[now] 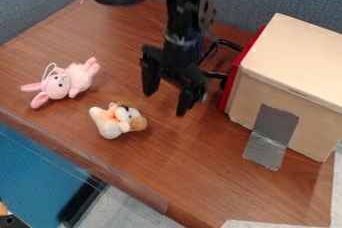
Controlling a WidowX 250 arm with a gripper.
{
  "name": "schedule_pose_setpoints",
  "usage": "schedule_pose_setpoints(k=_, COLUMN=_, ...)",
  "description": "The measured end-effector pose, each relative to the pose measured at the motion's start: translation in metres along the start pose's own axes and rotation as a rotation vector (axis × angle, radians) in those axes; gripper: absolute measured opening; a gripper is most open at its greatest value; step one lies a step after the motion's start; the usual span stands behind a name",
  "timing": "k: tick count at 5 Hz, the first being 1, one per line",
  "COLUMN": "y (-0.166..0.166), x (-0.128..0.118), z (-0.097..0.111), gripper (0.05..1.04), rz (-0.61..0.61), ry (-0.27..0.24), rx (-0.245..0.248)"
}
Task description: Taking and moving stuffed animal to the upper left side of the table
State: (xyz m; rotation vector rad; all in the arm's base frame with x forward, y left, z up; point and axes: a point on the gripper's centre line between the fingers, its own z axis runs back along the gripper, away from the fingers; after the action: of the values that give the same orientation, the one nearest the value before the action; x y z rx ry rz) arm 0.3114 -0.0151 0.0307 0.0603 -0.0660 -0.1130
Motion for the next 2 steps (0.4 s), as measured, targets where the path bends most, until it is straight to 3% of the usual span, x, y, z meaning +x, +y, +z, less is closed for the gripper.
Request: schedule_pose_setpoints(k=2, y=0.0054, x=-0.0103, z=-0.0238, gripper=0.998, rz=-0.008, ry=0.067, rx=0.031)
